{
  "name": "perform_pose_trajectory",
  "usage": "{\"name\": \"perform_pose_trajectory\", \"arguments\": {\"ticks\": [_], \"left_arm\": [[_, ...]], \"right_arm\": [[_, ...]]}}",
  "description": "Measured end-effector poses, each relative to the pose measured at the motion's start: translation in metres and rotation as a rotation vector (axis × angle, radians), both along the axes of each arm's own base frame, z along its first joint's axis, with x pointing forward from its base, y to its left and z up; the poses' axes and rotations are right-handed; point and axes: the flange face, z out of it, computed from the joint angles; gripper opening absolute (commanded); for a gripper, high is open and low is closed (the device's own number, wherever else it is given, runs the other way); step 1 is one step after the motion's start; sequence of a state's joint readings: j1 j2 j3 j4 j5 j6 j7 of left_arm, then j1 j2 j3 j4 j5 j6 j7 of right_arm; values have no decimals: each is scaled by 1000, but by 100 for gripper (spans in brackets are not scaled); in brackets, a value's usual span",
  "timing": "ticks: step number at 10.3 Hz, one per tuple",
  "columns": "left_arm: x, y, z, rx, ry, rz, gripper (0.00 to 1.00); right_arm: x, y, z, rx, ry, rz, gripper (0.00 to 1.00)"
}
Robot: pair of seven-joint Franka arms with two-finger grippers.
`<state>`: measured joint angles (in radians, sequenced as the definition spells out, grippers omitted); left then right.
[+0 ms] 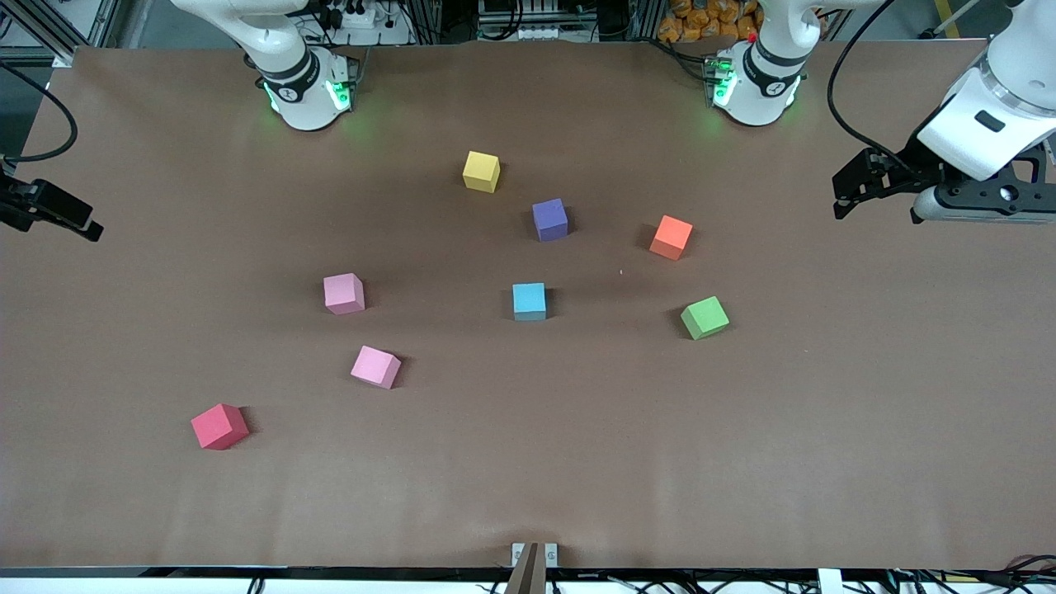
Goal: Arrange blocks into number 1
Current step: 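Reach the right gripper to a pink cube while the left gripper reaches yellow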
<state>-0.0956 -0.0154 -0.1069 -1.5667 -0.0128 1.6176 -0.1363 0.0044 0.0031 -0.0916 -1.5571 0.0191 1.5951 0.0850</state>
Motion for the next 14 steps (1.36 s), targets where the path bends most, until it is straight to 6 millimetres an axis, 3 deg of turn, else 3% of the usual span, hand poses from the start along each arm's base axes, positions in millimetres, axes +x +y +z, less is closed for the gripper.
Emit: {"name": "perform_pose_trajectory", "arguments": {"ticks": [5,7,8,9,11,13,14], "left_arm": [[0,1,-3,2,13,1,100],[1,-2,-15,-8,49,34,100],[1,-10,-31,-24,90,41,100],[-2,-26,-54,-28,140,23,100],[-16,-76,-102,-41,203,-3,100],[-46,-155,-153,-54,181,25,100],[-84,-213,-186,-61,163,24,100]], "right_arm": [[2,3,-7,1,14,21,100],[18,21,-34,-2,24,79,100],[31,32,-55,-5,31,110,100],[43,43,-77,-8,41,138,100],[59,62,-122,-13,41,199,100],[56,82,-181,-10,46,286,100],[45,96,-223,7,77,314,100]]}}
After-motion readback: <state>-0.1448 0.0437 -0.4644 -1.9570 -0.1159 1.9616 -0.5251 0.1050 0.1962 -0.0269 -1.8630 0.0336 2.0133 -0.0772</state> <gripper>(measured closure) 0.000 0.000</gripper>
